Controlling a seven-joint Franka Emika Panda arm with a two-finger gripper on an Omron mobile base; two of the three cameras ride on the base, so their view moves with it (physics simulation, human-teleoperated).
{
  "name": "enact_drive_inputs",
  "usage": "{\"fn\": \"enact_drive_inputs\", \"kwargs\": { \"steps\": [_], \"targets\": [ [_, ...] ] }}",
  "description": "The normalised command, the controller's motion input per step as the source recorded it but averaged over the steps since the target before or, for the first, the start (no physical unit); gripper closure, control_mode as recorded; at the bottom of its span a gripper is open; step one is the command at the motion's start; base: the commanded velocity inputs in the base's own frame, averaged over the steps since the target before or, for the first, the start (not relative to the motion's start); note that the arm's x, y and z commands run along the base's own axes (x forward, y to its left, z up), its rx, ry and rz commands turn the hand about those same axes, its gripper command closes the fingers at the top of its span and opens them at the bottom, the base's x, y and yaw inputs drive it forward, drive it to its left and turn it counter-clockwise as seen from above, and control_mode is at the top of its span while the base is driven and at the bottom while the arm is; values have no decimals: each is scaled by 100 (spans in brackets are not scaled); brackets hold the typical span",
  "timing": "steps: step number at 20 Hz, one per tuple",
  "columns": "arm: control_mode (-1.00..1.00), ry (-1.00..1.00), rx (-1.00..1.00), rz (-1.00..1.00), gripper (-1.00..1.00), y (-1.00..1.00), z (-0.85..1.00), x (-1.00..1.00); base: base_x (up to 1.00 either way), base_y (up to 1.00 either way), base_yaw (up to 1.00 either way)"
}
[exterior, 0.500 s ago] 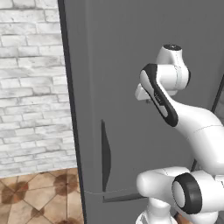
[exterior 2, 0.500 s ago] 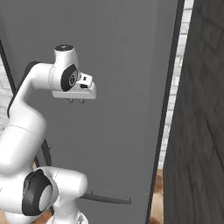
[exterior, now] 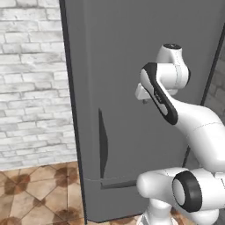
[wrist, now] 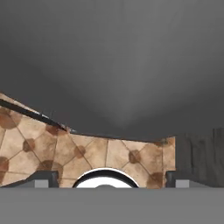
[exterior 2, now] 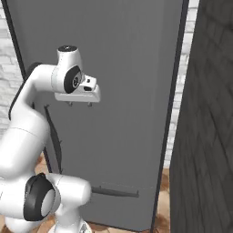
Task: Gather the squashs from the fridge and place them on a tray on the dining counter. Then gather the chicken drumstick and steak from the fridge and place them on the other tray.
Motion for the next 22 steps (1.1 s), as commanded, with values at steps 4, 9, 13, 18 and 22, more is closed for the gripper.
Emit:
{"fn": "enact_drive_inputs", "kwargs": {
  "steps": [4, 9, 13, 18, 22],
  "targets": [
    [100, 0, 0, 0, -100, 0, 0, 0, -99, 20, -6],
    [100, 0, 0, 0, -100, 0, 0, 0, -72, 49, -15],
    [100, 0, 0, 0, -100, 0, 0, 0, -33, 81, -26],
    [100, 0, 0, 0, -100, 0, 0, 0, -7, 84, -30],
    [100, 0, 0, 0, -100, 0, 0, 0, 3, 58, -31]
  ]
}}
